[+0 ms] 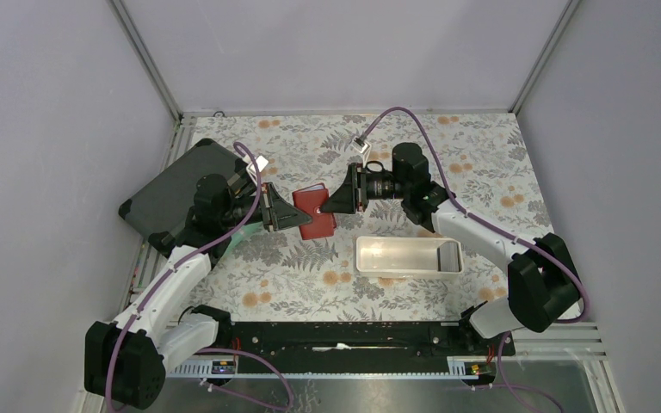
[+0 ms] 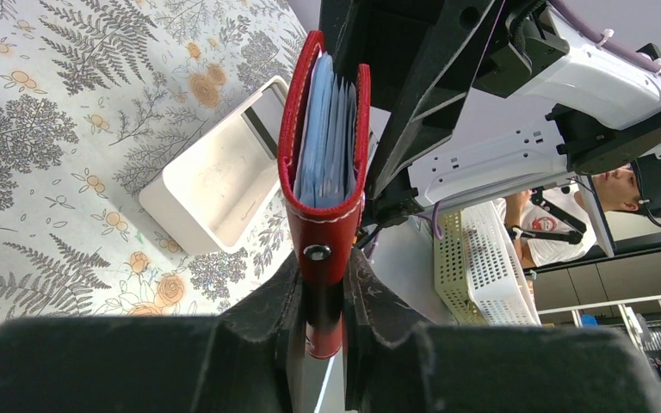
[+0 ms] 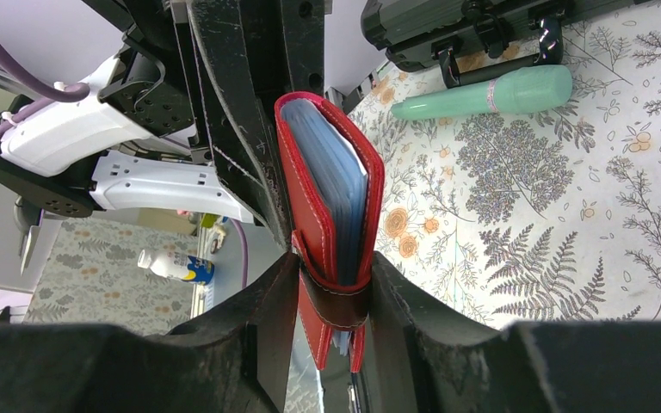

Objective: Put the credit cards into the card holder
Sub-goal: Close the card holder at the center of the board.

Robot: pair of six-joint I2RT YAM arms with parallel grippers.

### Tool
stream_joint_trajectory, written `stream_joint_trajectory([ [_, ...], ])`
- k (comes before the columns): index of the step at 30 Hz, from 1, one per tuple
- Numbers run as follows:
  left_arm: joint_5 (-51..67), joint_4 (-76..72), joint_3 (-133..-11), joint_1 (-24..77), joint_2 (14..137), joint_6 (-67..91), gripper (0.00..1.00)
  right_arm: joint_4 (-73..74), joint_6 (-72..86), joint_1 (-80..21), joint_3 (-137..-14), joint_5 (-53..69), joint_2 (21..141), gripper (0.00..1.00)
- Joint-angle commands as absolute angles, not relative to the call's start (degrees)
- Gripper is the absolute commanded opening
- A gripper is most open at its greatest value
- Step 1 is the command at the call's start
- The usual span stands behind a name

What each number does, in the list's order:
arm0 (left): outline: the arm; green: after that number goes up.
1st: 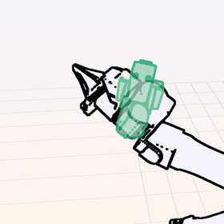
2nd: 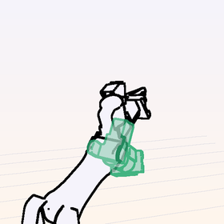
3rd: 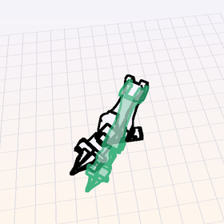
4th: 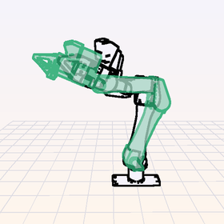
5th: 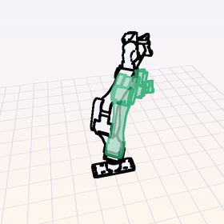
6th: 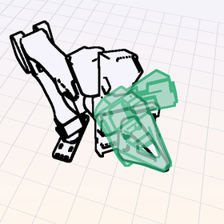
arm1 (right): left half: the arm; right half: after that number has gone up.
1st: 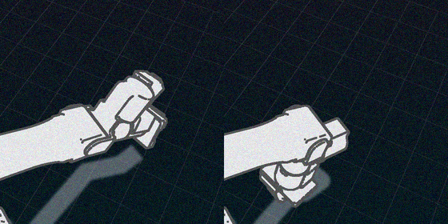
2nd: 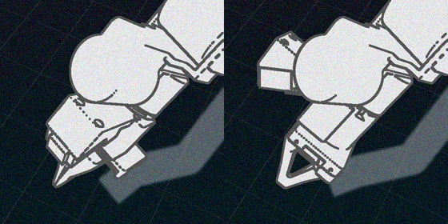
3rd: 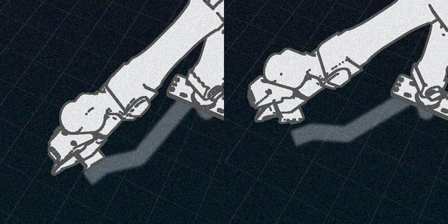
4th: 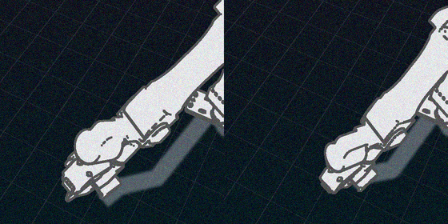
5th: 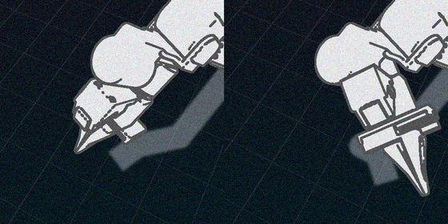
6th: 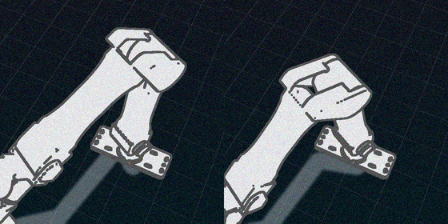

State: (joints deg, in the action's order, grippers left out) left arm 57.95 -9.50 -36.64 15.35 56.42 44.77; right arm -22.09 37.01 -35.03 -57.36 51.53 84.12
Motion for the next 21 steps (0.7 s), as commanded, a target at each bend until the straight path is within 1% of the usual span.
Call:
stream_joint_trajectory([
  [1, 57.1, -11.4, -39.8, 15.6, 56.3, 43.4, 0.00, -22.4, 36.4, -36.1, -58.2, 52.5, 84.3, 0.41],
  [5, 57.0, -10.7, -40.1, 15.6, 56.3, 42.9, 0.00, -21.5, 36.3, -36.1, -58.3, 51.4, 83.9, 0.42],
  [11, 56.9, -10.7, -40.0, 15.6, 56.4, 42.8, 0.00, -23.2, 40.5, -36.1, -58.6, 48.2, 83.7, 0.47],
  [21, 56.8, -10.7, -40.0, 15.6, 56.1, 42.7, 0.00, -21.2, 41.7, -36.4, -59.6, 46.1, 85.0, 0.47],
])
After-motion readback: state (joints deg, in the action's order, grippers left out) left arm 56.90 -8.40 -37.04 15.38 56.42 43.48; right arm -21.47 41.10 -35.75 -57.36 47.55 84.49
